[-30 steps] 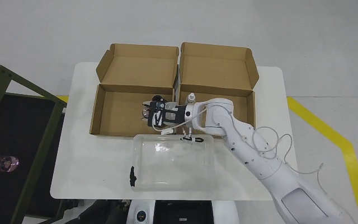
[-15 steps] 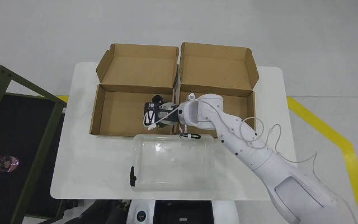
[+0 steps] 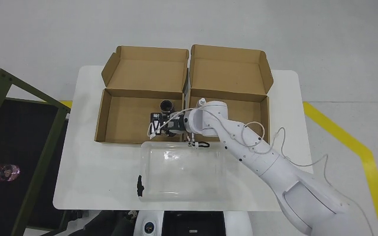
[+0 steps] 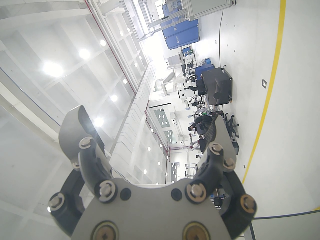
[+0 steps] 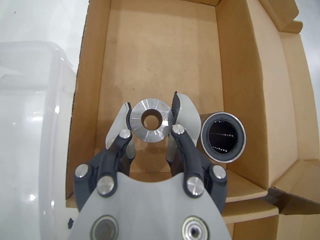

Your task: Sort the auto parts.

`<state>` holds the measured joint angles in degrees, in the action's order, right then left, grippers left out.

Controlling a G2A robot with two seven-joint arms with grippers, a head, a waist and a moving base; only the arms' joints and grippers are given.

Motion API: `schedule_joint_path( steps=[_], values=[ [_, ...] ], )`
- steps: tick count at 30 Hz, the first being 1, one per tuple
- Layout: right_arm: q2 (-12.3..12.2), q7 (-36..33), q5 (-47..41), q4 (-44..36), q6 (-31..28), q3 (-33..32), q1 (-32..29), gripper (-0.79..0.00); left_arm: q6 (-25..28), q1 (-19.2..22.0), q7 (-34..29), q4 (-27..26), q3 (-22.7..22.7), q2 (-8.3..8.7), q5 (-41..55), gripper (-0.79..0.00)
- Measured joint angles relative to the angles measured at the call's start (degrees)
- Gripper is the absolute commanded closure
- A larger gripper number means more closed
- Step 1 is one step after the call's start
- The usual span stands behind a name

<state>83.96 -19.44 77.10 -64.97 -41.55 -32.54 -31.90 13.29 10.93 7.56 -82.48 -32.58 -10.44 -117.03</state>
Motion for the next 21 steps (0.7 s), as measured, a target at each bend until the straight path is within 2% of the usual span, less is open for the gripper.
schedule_joint_path(
  steps=[4,12,14,17,21],
  values=[
    [0.7,0.0,0.7,1.5,0.0,0.7,0.5,-0.009,0.0,0.0,0.0,0.0,0.0,0.0,0.0,-0.785],
    [1.9,0.1,1.7,4.8,-0.2,1.9,1.1,-0.151,0.0,0.0,0.0,0.0,0.0,0.0,0.0,-0.785],
    [2.2,0.2,1.8,5.5,-0.1,2.0,1.2,-0.24,0.0,0.0,0.0,0.0,0.0,0.0,0.0,-0.785],
    [2.6,0.5,1.8,6.2,0.0,2.1,1.3,-0.32,0.0,0.0,0.0,0.0,0.0,0.0,0.0,-0.785],
    [2.8,1.1,1.9,6.3,0.1,1.6,1.4,-0.342,0.0,0.0,0.0,0.0,0.0,0.0,0.0,-0.785]
  ],
)
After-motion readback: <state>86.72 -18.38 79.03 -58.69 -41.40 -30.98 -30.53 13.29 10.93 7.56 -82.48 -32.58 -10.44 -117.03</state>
